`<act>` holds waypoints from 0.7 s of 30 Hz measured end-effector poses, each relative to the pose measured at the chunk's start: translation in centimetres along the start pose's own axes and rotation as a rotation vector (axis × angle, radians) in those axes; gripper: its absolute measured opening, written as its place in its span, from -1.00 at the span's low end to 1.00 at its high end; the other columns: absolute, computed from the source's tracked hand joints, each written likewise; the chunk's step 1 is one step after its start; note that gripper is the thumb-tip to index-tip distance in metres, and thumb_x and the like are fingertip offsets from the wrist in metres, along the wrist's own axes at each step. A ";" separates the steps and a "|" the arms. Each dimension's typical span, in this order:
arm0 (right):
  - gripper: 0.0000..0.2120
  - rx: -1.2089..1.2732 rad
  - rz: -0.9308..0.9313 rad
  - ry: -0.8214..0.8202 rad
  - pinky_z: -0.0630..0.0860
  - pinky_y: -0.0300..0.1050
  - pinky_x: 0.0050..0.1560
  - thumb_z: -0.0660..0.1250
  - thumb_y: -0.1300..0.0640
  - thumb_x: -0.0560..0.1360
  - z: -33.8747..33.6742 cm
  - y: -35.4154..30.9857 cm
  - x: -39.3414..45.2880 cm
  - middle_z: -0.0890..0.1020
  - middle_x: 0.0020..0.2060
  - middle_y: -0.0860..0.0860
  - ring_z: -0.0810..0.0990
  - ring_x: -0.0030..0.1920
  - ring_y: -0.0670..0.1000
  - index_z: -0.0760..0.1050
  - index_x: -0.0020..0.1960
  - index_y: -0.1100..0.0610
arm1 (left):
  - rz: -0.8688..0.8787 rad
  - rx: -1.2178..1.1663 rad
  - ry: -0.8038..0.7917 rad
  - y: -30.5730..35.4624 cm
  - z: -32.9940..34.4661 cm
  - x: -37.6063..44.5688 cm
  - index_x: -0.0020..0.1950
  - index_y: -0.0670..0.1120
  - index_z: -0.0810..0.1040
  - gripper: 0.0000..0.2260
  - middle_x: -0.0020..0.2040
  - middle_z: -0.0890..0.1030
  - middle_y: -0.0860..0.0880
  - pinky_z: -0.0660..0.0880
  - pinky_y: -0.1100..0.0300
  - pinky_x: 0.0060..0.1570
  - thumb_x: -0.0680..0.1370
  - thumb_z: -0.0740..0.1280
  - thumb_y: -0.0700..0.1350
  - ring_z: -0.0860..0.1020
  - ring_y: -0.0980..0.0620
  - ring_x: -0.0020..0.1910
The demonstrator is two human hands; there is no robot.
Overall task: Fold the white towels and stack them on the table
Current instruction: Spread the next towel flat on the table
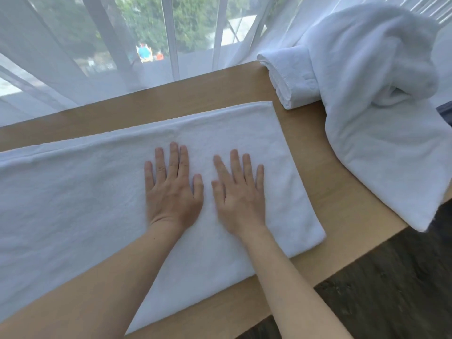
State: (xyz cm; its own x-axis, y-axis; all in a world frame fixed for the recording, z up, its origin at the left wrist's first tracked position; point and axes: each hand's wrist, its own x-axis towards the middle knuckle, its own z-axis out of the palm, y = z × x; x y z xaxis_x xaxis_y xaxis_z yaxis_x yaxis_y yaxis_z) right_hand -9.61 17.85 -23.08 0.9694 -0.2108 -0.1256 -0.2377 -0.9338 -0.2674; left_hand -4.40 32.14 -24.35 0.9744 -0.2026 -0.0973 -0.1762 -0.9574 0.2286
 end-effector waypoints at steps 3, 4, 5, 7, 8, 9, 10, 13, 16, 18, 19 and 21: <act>-0.45 -0.073 0.044 -0.043 -0.21 0.14 0.58 -0.16 -0.21 0.66 -0.3 3.8 -1.4 -0.13 0.63 -0.03 -0.20 0.62 0.01 -0.16 0.62 -0.20 | 0.011 -0.001 0.016 -0.1 0.1 0.0 0.66 -0.05 -0.01 -0.36 0.66 0.01 -0.03 -0.21 -0.06 0.56 0.61 -0.06 0.15 -0.09 -0.11 0.63; -0.45 -0.084 0.127 -0.030 -0.22 0.14 0.58 -0.17 -0.21 0.67 -0.9 5.5 -0.8 -0.15 0.63 -0.03 -0.21 0.61 0.02 -0.19 0.62 -0.19 | 0.012 -0.001 0.020 -0.3 0.2 0.1 0.66 -0.05 0.00 -0.37 0.66 0.02 -0.03 -0.22 -0.04 0.56 0.61 -0.06 0.15 -0.09 -0.11 0.63; -0.45 -0.091 0.224 -0.019 -0.22 0.15 0.58 -0.17 -0.21 0.67 -1.6 7.1 -0.3 -0.14 0.63 -0.01 -0.21 0.61 0.03 -0.20 0.62 -0.18 | 0.012 -0.003 0.022 -0.3 0.2 0.0 0.66 -0.05 0.00 -0.37 0.66 0.02 -0.03 -0.22 -0.03 0.55 0.61 -0.06 0.16 -0.08 -0.11 0.63; -0.43 -0.090 0.400 0.014 -0.22 0.19 0.57 -0.18 -0.20 0.67 -2.7 8.8 0.1 -0.12 0.64 0.02 -0.19 0.62 0.06 -0.21 0.63 -0.13 | 0.017 -0.005 0.032 -0.3 0.3 0.0 0.66 -0.06 0.01 -0.37 0.66 0.03 -0.03 -0.21 -0.03 0.56 0.61 -0.06 0.16 -0.08 -0.12 0.63; -0.42 -0.079 0.421 0.056 -0.23 0.21 0.56 -0.18 -0.20 0.67 -2.8 8.3 -0.2 -0.11 0.64 0.03 -0.19 0.62 0.07 -0.21 0.63 -0.10 | 0.018 -0.009 0.032 -0.3 0.3 0.0 0.66 -0.06 0.01 -0.37 0.66 0.03 -0.04 -0.21 -0.05 0.56 0.61 -0.07 0.16 -0.08 -0.12 0.63; -0.42 -0.038 0.380 0.104 -0.23 0.21 0.56 -0.18 -0.20 0.67 -2.5 7.0 -1.0 -0.11 0.64 0.03 -0.19 0.62 0.08 -0.20 0.64 -0.09 | 0.020 -0.013 0.026 -0.3 0.3 0.0 0.66 -0.06 0.00 -0.37 0.66 0.02 -0.04 -0.20 -0.07 0.56 0.61 -0.07 0.16 -0.08 -0.12 0.63; -0.43 0.012 0.276 0.124 -0.24 0.20 0.57 -0.18 -0.20 0.67 -2.1 5.4 -2.3 -0.11 0.63 0.02 -0.18 0.62 0.08 -0.18 0.64 -0.10 | 0.024 -0.016 0.022 -0.3 0.3 0.0 0.66 -0.06 -0.01 -0.37 0.66 0.01 -0.04 -0.19 -0.09 0.57 0.62 -0.08 0.16 -0.09 -0.12 0.63; -0.43 -0.027 -0.056 -0.009 -0.20 0.18 0.58 -0.15 -0.25 0.66 0.1 2.7 -6.7 -0.12 0.63 -0.02 -0.18 0.62 0.04 -0.13 0.63 -0.17 | 0.040 -0.035 0.015 -0.2 0.0 -0.3 0.66 -0.06 -0.01 -0.38 0.66 0.01 -0.05 -0.18 -0.11 0.57 0.62 -0.08 0.14 -0.10 -0.10 0.63; -0.42 -0.081 0.137 -0.036 -0.22 0.13 0.58 -0.20 -0.28 0.64 -0.3 6.6 -6.9 -0.20 0.62 -0.06 -0.26 0.60 -0.01 -0.23 0.61 -0.21 | 0.087 -0.080 0.032 -0.3 -0.4 -0.9 0.64 -0.07 0.11 -0.39 0.65 0.10 -0.07 -0.16 -0.07 0.58 0.61 -0.07 0.12 -0.03 -0.08 0.63; -0.43 -0.074 0.259 -0.048 -0.23 0.11 0.58 -0.22 -0.28 0.64 -1.2 9.0 -6.2 -0.20 0.62 -0.05 -0.25 0.61 0.00 -0.26 0.61 -0.21 | 0.141 -0.138 0.032 -0.4 -0.8 -1.3 0.60 -0.09 0.22 -0.42 0.63 0.17 -0.09 -0.11 -0.05 0.58 0.61 -0.04 0.08 0.05 -0.09 0.62; -0.43 -0.059 0.301 -0.056 -0.22 0.11 0.58 -0.21 -0.27 0.65 -1.7 9.8 -6.3 -0.17 0.63 -0.04 -0.21 0.61 0.02 -0.25 0.61 -0.21 | 0.170 -0.150 0.019 -0.4 -1.1 -1.7 0.59 -0.10 0.25 -0.44 0.62 0.19 -0.11 -0.09 -0.04 0.58 0.61 -0.02 0.06 0.07 -0.10 0.62; -0.42 -0.050 0.351 -0.045 -0.20 0.15 0.58 -0.22 -0.26 0.65 -2.1 10.4 -6.5 -0.13 0.63 0.01 -0.18 0.61 0.06 -0.24 0.62 -0.16 | 0.211 -0.117 -0.019 -0.5 -1.1 -2.8 0.61 -0.12 0.21 -0.46 0.63 0.15 -0.13 -0.11 -0.05 0.58 0.64 0.01 0.03 0.05 -0.12 0.62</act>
State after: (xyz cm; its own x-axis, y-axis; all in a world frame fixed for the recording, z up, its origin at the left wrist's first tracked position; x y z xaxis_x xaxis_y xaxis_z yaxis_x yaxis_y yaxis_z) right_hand -18.22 8.92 -23.05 0.8253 -0.5092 -0.2440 -0.5513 -0.8200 -0.1535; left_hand -6.87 33.40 -23.10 0.9149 -0.4002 -0.0531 -0.3571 -0.8635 0.3563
